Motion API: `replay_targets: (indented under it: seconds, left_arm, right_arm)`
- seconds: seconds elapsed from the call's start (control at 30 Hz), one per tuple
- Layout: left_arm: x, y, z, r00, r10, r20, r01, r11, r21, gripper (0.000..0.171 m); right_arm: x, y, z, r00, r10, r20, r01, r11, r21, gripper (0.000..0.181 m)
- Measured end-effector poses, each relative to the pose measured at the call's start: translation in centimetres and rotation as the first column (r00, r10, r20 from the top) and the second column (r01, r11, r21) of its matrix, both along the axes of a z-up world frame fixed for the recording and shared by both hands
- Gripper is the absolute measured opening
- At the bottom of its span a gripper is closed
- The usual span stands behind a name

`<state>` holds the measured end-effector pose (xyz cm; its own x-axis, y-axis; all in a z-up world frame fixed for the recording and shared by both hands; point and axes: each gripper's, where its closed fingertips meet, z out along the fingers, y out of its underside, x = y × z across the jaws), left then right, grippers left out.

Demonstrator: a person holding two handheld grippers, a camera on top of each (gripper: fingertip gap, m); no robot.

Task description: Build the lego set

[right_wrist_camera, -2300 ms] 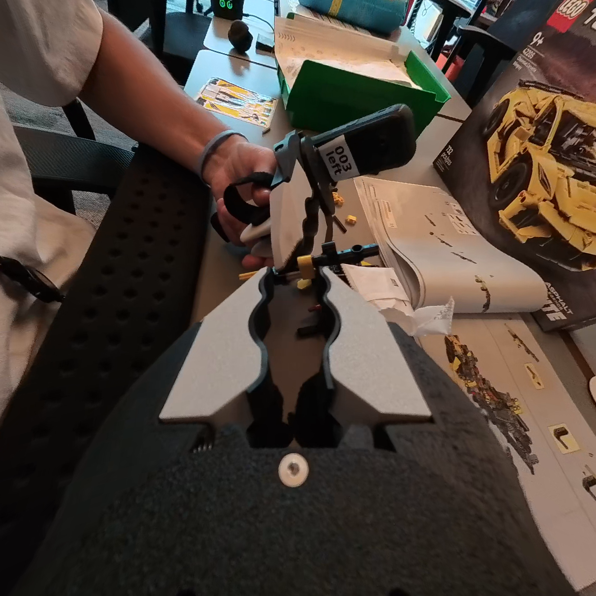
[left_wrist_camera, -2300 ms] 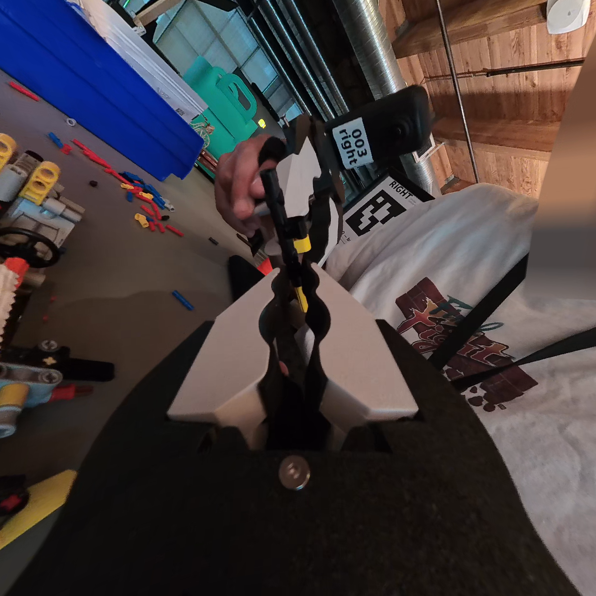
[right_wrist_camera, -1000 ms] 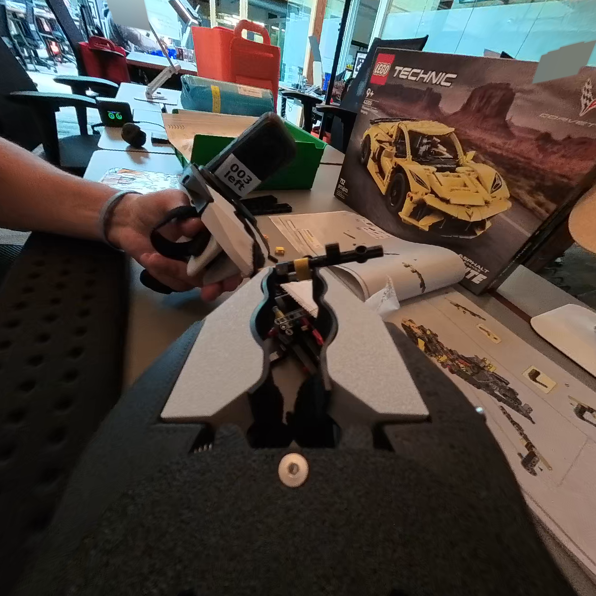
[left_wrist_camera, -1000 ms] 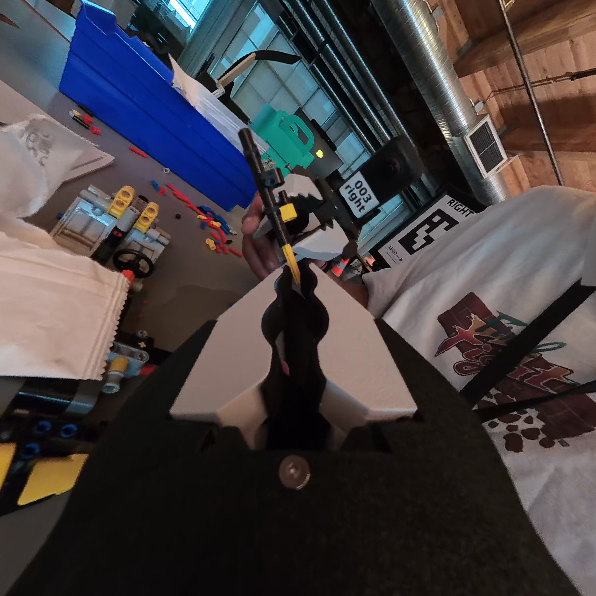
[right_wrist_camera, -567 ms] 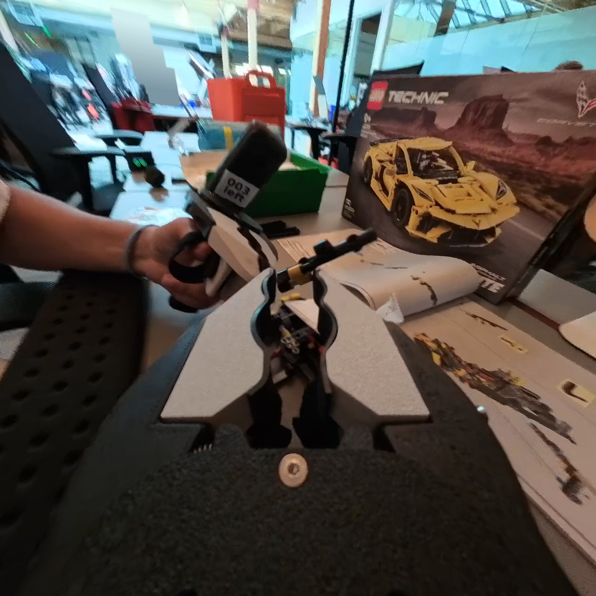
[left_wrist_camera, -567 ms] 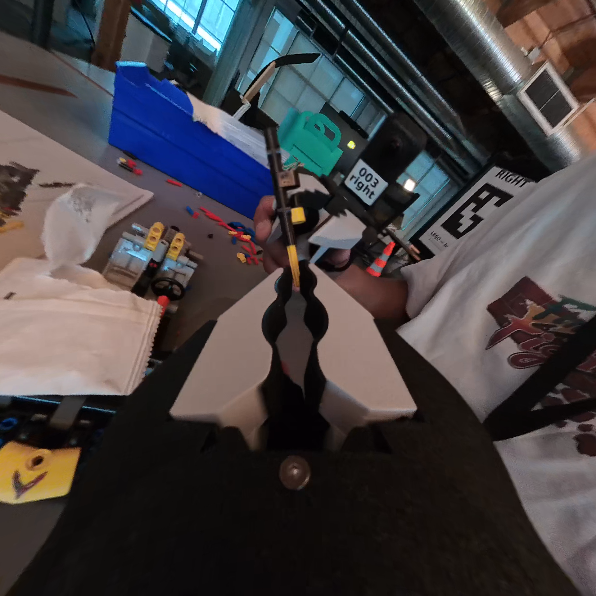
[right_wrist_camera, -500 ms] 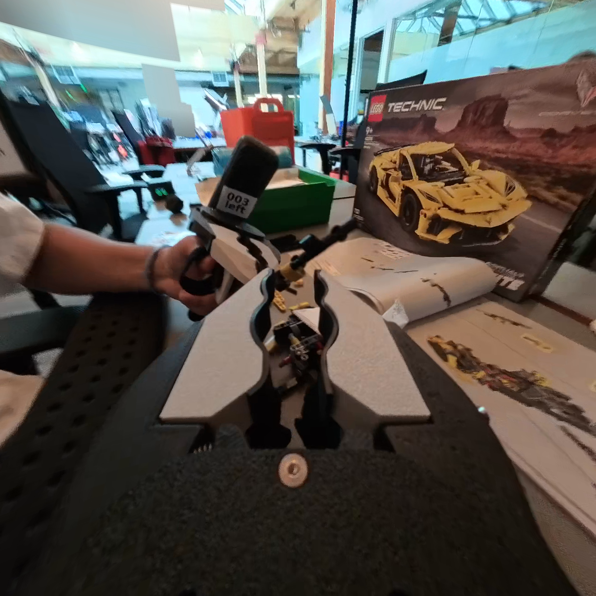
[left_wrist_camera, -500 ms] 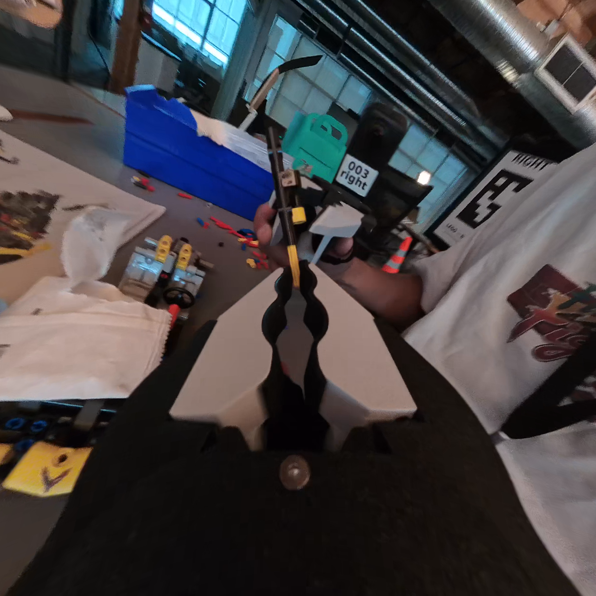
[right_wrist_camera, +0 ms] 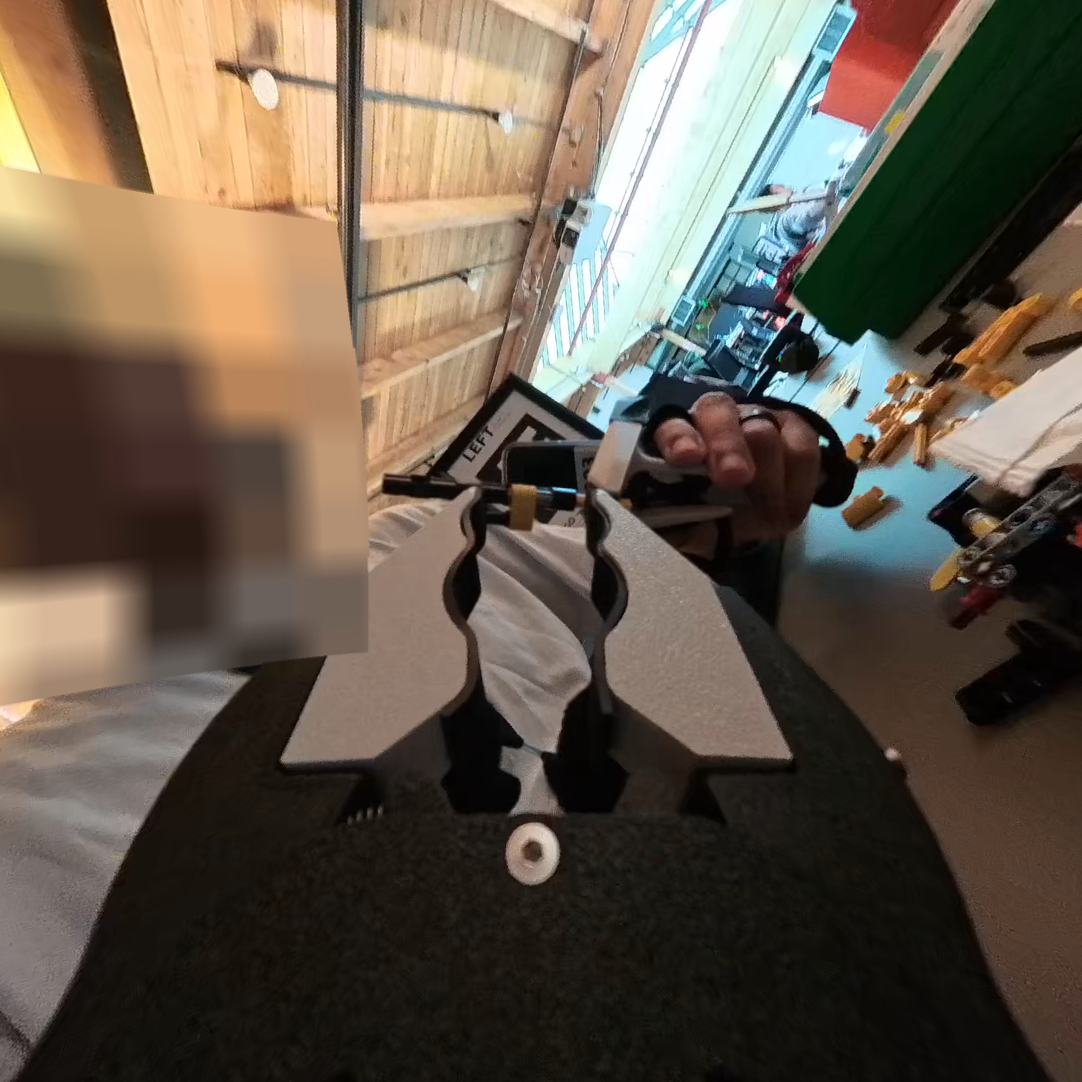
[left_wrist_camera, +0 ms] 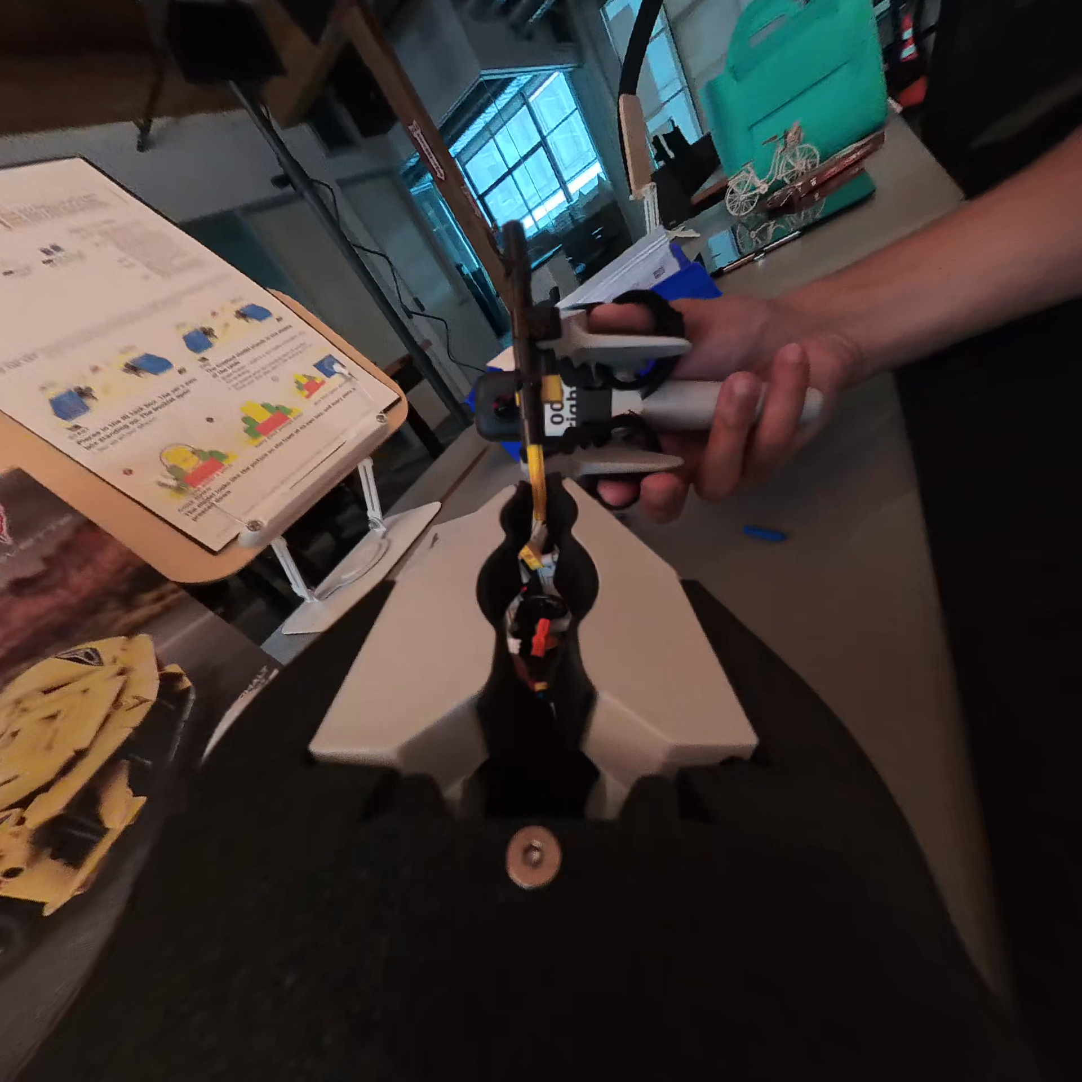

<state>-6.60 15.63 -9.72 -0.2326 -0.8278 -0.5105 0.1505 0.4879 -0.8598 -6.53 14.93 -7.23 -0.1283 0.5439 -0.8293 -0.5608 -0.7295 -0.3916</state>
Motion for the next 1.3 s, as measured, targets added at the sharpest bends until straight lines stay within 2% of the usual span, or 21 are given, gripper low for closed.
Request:
replay_targets:
  seconds: [0.27,0.37,0.57,0.73,0.8,0.83,0.9,0.97,1.03,1.1,1.13,1.17,1.2,1.23,1.3]
  left_arm:
    - [-0.2,-0.7,0.5,0.999,-0.016,0.046,0.014,0.999,0.04,0.001]
    - [-0.1,-0.5,0.1,1.0,-0.002,0.027,0.0,0.998,0.061,0.001]
    - [0.3,0.3,-0.2,0.998,0.056,-0.014,-0.056,0.997,0.045,0.003]
    - [0.7,0.8,-0.9,0.992,0.057,-0.113,-0.066,0.995,-0.081,0.005]
    - [0.8,1.0,-1.2,0.985,0.01,-0.173,-0.045,0.979,-0.2,0.007]
    - [0.9,1.3,-1.4,0.976,-0.018,-0.218,-0.045,0.958,-0.284,0.014]
    - [1.0,1.8,-1.5,0.952,-0.105,-0.288,-0.053,0.869,-0.492,0.017]
    - [0.6,2.0,-1.0,0.925,-0.25,-0.288,-0.022,0.718,-0.696,0.018]
    - [0.2,1.6,-0.2,0.872,-0.427,-0.239,0.017,0.514,-0.857,0.016]
    - [-0.8,0.5,0.8,0.774,-0.621,-0.125,0.057,0.265,-0.963,0.016]
    - [-1.0,0.2,1.1,0.731,-0.679,-0.071,0.053,0.16,-0.986,0.016]
    - [-0.9,0.3,1.0,0.711,-0.702,-0.041,0.033,0.092,-0.995,0.017]
    - [-0.8,0.4,0.8,0.704,-0.71,-0.03,0.015,0.057,-0.998,0.016]
    - [-0.8,0.2,0.6,0.694,-0.719,-0.03,0.007,0.047,-0.999,0.017]
    - [-0.9,-0.5,0.4,0.679,-0.732,-0.05,0.006,0.074,-0.997,0.021]
  right_arm:
    - [-0.4,-0.7,0.5,0.999,0.044,-0.03,-0.043,0.999,0.023,0.021]
    - [-1.2,-0.9,0.3,0.998,0.06,0.021,-0.061,0.998,0.033,0.022]
    - [-1.3,-0.3,-0.1,0.989,-0.034,0.143,0.025,0.998,0.065,0.021]
    - [-1.2,0.2,-0.8,0.929,-0.171,0.327,0.126,0.98,0.154,0.021]
    - [-1.0,0.1,-0.5,0.901,-0.226,0.371,0.155,0.965,0.212,0.021]
    - [-0.7,0.1,-0.3,0.882,-0.268,0.387,0.18,0.952,0.249,0.021]
    - [0.0,0.2,-0.1,0.822,-0.359,0.441,0.228,0.919,0.323,0.021]
    - [0.7,0.3,-0.3,0.754,-0.432,0.495,0.258,0.888,0.382,0.021]
    - [1.1,0.3,-0.1,0.7,-0.494,0.516,0.278,0.854,0.441,0.021]
    - [1.0,0.2,-0.4,0.625,-0.546,0.558,0.26,0.819,0.511,0.021]
    - [0.7,0.0,-0.4,0.586,-0.569,0.577,0.234,0.8,0.552,0.021]
    - [0.4,-0.1,-0.5,0.549,-0.592,0.591,0.209,0.781,0.588,0.021]
    - [0.0,-0.1,-0.6,0.517,-0.609,0.602,0.186,0.766,0.615,0.021]
    - [-0.3,-0.1,-0.8,0.487,-0.623,0.612,0.165,0.754,0.636,0.021]
    - [-0.7,-0.1,-1.1,0.435,-0.647,0.626,0.131,0.733,0.667,0.021]
